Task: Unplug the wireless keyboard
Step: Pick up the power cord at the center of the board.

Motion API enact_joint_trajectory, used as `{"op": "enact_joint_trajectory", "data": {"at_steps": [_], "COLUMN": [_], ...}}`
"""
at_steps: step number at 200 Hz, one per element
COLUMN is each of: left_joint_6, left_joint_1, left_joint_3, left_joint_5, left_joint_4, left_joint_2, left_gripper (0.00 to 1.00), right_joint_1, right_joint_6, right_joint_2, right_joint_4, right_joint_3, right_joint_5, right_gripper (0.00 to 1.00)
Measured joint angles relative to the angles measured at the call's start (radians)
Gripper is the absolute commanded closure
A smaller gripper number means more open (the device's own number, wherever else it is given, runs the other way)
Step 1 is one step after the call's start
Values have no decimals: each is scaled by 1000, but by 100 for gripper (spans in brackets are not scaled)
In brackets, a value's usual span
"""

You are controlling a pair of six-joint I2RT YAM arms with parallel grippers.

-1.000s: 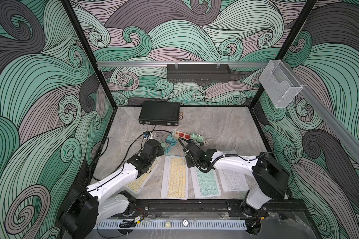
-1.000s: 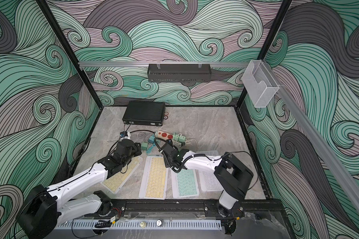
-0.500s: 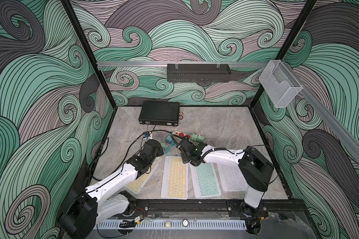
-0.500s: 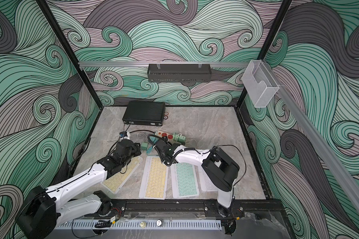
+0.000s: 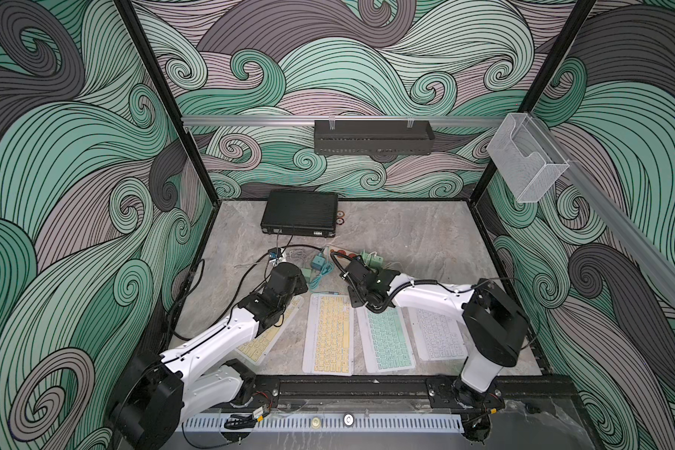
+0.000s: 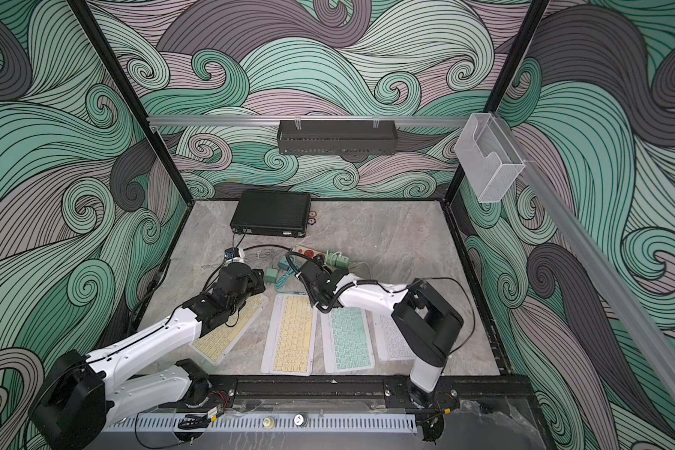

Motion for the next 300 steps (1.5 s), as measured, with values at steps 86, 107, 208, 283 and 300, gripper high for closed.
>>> {"op": "enact_joint_trajectory", "data": {"at_steps": [86,107,208,283,300], "left_joint_6": [0,0,1,1,1], "left_joint_1": [0,0,10,12,12], "left_joint_3": [0,0,0,0,0], "left_joint_5": [0,0,-3,-3,-3], "left_joint_4": [0,0,0,0,0], "left_joint_2": [0,0,0,0,0], "left_gripper": [69,69,69,69,70], "right_joint_1": [12,11,-52,-89,-95], "right_joint_6": [35,29,3,-3,-9], "right_joint_2": [86,122,173,243,262], "right_joint_4": [99,97,39,64,62], "right_joint_3": [-39,12,103,137,162], "right_joint_5": [-55,-53,-16,-64,-68], "right_gripper": [55,56,57,60,65]}}
